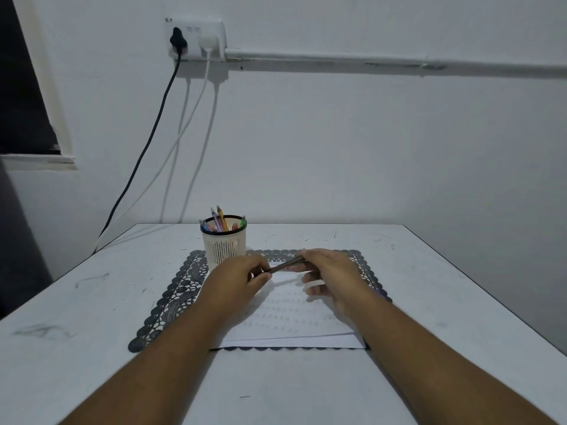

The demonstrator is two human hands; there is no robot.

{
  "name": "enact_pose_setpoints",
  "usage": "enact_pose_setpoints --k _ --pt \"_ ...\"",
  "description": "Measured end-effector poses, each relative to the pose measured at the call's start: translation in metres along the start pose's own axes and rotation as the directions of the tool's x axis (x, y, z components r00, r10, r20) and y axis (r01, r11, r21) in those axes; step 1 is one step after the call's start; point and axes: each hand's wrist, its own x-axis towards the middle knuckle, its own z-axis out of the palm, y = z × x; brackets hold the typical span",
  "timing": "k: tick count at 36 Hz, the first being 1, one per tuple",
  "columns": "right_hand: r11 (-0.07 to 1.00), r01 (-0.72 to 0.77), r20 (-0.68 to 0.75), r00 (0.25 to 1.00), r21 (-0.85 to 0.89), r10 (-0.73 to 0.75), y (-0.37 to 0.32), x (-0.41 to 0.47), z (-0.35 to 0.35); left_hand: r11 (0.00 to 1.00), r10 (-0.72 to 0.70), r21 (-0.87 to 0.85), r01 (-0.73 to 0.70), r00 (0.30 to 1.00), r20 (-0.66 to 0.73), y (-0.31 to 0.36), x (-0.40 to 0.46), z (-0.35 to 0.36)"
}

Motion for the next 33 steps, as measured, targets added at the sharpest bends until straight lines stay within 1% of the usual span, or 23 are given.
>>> enact_pose_setpoints --k 5,6,8,10,16,20,24,28,31,33 --pt "0.999 0.036 -0.006 0.999 -0.027 -0.036 0.002 0.001 -0.002 0.999 -0.033 -0.015 0.033 0.999 0.004 -0.001 -0.004 0.001" --pt "1.0 0.018 0.009 1.0 -0.02 -0.018 0.005 0.001 -0.003 0.999 -0.04 -0.015 0.04 0.999 0.004 0.0 -0.006 0.003" --pt "0.999 -0.031 0.083 0.996 -0.008 0.031 0.008 0.003 -0.001 1.0 -0.026 -0.012 0.026 1.0 0.016 0.003 -0.007 0.006" --pt "0.998 -0.056 0.143 0.988 -0.04 0.061 0.012 0.004 0.001 1.0 0.0 -0.018 0.001 0.999 0.045 0.005 -0.006 0.009" --pt "0.981 -0.012 0.089 0.996 -0.196 0.03 0.017 0.005 0.002 0.997 -0.009 0.075 0.003 0.997 0.076 0.006 -0.005 0.009" --pt "0.982 -0.011 0.097 0.995 -0.187 0.029 0.02 0.007 -0.003 0.996 -0.021 0.093 0.012 0.995 0.095 0.001 -0.005 0.007" --pt "0.97 0.009 0.126 0.992 -0.244 0.023 0.018 0.005 -0.003 0.995 -0.017 0.095 0.007 0.995 0.1 0.001 -0.004 0.007" --pt "0.962 0.017 0.109 0.994 -0.271 0.013 0.018 0.005 -0.002 0.994 -0.007 0.105 -0.004 0.995 0.103 0.0 -0.004 0.007" --pt "0.959 0.022 0.074 0.997 -0.282 -0.001 0.018 0.007 -0.004 0.993 -0.026 0.116 0.013 0.993 0.113 -0.004 -0.003 0.007" --pt "0.946 0.037 0.051 0.998 -0.322 -0.022 0.018 0.008 -0.007 0.993 -0.036 0.113 0.024 0.994 0.106 -0.006 -0.002 0.007"
